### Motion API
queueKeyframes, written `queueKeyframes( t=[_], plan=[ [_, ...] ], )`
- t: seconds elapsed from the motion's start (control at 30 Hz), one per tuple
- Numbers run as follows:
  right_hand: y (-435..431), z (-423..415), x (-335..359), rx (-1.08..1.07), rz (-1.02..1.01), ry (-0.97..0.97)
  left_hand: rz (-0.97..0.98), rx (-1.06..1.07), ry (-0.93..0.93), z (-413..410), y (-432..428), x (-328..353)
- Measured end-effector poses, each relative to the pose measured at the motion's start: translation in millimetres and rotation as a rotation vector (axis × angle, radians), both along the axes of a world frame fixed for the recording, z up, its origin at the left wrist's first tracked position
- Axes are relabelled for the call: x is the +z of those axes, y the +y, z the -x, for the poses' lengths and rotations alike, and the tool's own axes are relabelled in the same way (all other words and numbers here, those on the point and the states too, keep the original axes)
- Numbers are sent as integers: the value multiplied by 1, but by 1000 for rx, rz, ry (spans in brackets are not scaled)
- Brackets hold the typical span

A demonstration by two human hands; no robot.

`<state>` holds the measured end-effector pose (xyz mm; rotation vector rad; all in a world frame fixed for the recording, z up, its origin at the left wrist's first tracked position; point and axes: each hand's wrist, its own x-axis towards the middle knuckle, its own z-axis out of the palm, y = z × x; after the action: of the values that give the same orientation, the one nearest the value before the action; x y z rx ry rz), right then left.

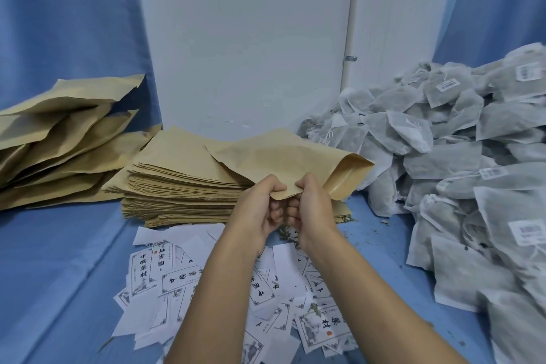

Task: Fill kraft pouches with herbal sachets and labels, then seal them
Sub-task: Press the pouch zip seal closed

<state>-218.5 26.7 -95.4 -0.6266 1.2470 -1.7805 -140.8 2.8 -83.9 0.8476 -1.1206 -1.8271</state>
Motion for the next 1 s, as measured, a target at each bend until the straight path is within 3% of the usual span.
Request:
queueKeyframes(
  t=[0.57,0.63,0.8,1.0],
  plan=[
    [2,8,2,-70,-35,-106,-62,38,-30,-9,-4,2],
    [2,6,2,-87,-29,-110,-59,119,-19,-7,-3,3],
    [1,-8,6,36,-9,-87,53,580,32,10,9,2],
    [5,-9,6,54,-31,-47,-1,458,-46,11,8,2]
  ],
)
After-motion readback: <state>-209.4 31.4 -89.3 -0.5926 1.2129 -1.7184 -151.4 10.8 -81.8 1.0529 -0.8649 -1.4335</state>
